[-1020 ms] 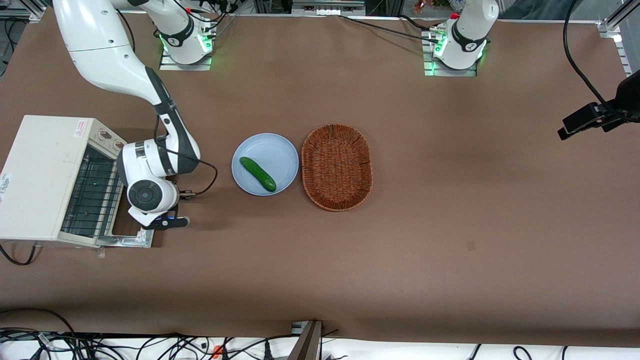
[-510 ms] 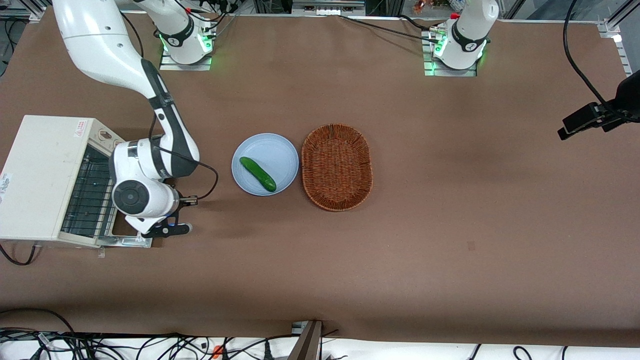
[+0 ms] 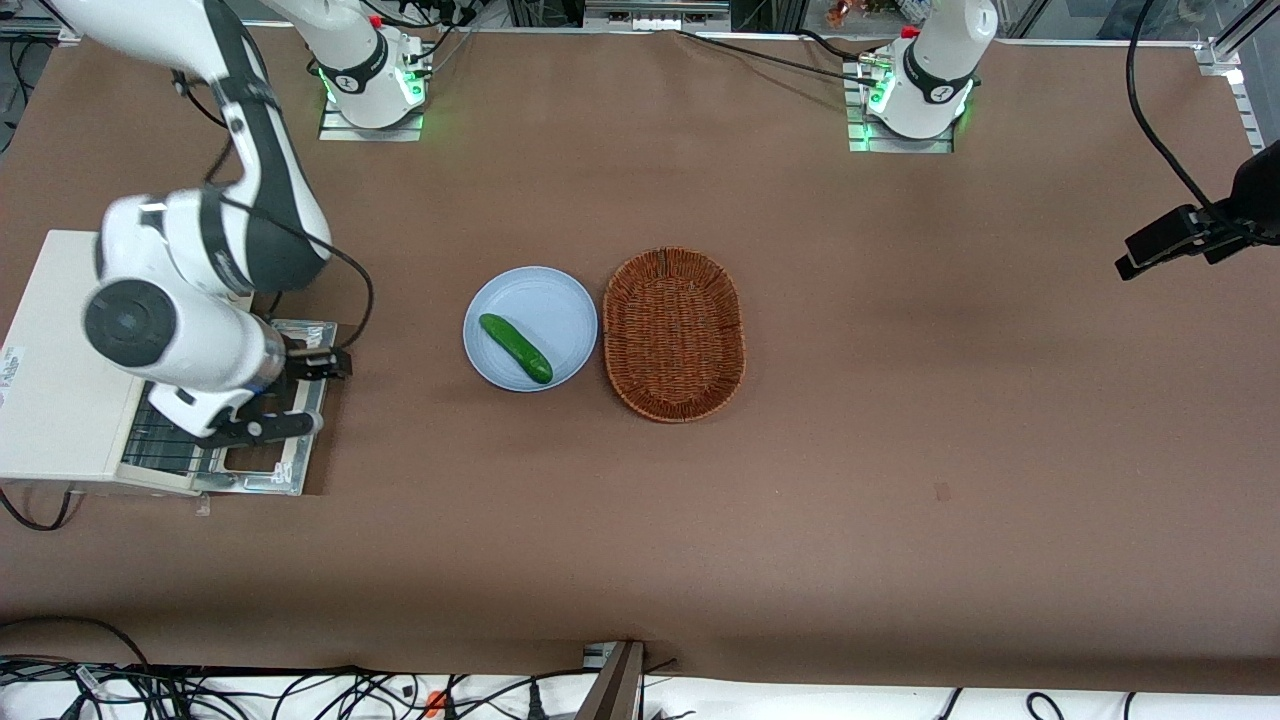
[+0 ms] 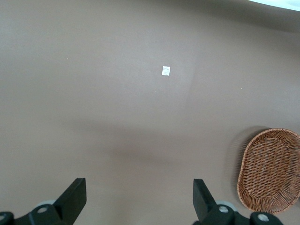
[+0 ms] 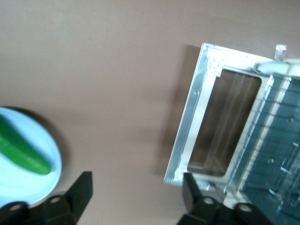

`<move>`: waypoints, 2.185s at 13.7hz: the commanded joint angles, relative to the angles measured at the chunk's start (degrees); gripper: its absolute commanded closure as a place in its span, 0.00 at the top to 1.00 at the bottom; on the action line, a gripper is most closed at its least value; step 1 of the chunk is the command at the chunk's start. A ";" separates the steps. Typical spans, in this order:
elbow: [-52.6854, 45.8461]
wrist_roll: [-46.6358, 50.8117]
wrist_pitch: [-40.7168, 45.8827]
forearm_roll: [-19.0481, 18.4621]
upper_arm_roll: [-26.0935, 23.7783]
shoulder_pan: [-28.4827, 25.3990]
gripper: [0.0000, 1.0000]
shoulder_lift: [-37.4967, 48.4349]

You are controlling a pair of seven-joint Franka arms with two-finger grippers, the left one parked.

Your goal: Open oven door with right arm only

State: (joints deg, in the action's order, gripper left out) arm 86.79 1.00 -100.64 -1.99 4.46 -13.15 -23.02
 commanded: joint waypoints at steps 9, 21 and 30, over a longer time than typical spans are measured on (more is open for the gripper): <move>-1.28 -7.77 17.49 3.48 7.14 1.01 1.00 18.08; 1.45 -7.59 21.10 1.99 2.66 9.72 1.00 24.60; -0.75 -7.32 20.75 2.16 2.57 9.37 1.00 22.40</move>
State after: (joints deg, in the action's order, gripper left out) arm 87.02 -6.09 -80.06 0.39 7.78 -4.45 -0.45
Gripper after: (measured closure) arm 0.000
